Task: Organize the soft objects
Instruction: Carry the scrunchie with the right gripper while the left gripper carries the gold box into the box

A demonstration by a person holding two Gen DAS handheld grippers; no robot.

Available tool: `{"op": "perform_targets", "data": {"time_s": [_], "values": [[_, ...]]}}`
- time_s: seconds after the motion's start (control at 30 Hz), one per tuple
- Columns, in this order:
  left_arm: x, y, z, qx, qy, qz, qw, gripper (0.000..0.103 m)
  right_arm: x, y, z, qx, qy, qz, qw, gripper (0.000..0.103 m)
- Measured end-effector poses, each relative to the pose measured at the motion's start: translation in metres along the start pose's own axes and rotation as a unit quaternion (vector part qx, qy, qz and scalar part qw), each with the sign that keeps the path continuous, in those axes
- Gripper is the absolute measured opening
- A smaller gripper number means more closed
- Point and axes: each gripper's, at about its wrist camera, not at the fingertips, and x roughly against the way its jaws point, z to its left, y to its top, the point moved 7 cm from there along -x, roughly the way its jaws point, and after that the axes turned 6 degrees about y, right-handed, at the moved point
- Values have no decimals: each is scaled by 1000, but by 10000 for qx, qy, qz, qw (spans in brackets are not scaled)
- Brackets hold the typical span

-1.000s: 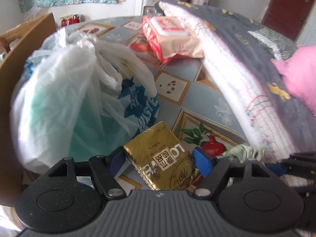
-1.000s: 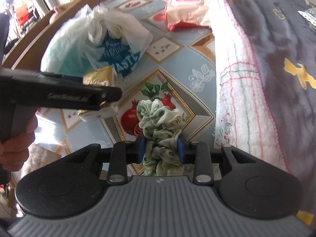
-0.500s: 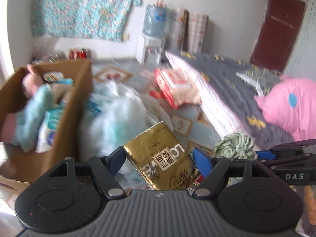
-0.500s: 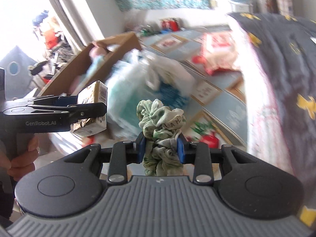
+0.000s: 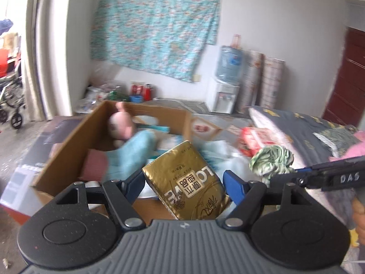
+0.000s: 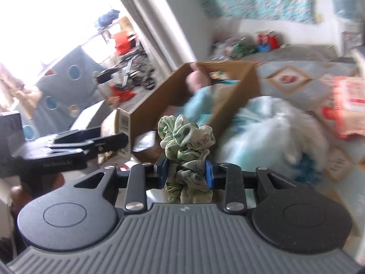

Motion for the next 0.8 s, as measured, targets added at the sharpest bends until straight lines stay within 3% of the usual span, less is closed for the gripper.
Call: {"op": "perform_targets", "data": {"time_s": [0.2, 0.47, 0.67, 0.8], "values": [[-37, -5, 51, 205, 76, 496, 9985, 76, -72, 28, 15, -311, 302, 577, 9974, 31], [-112, -18, 82, 336, -52, 1343, 9904, 76, -147, 53, 18, -545, 210, 1178, 9913, 32], [-154, -43, 98, 237, 76, 2197, 9753, 76, -176, 55, 8, -586, 82, 1450, 9877, 32], [-157, -47, 102, 65, 132, 2228, 9748, 78, -185, 53, 3, -564, 34, 1566, 9860, 33]]}}
